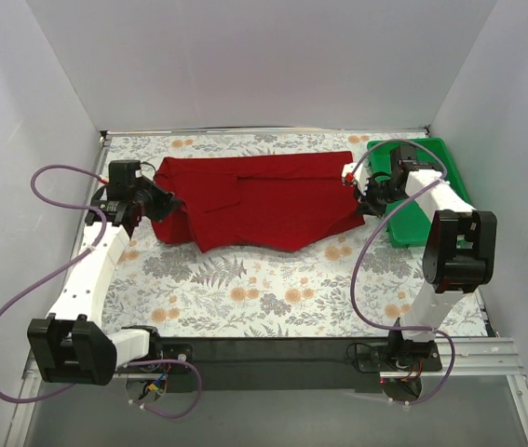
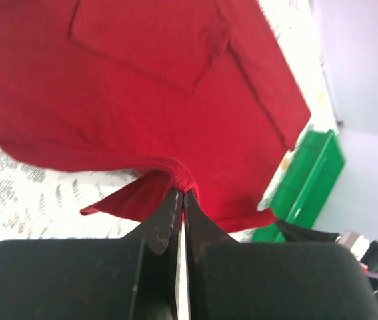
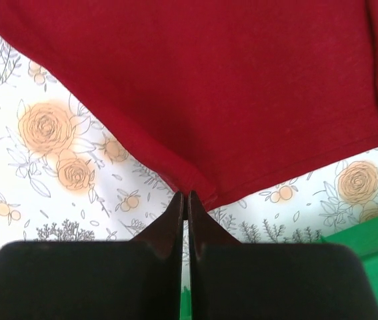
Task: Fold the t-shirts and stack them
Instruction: Fold the tshirt
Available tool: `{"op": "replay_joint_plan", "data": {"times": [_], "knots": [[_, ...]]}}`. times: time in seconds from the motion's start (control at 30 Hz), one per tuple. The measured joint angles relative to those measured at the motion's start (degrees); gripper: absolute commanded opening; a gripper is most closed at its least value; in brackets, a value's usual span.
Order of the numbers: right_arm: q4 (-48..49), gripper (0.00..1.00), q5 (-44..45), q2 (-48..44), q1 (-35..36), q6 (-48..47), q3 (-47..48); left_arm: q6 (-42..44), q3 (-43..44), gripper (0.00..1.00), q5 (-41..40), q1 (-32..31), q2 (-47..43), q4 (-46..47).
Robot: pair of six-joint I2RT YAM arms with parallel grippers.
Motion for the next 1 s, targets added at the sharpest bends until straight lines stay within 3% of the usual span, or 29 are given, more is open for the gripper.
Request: {"op": "replay_joint_plan", "data": {"times": [1.0], "knots": [[0.13,0.01,-2.51,11.63,0.00,13.25,17.07,0.57,11.58,0.00,8.33,9.68,16.24,7.58]]}}
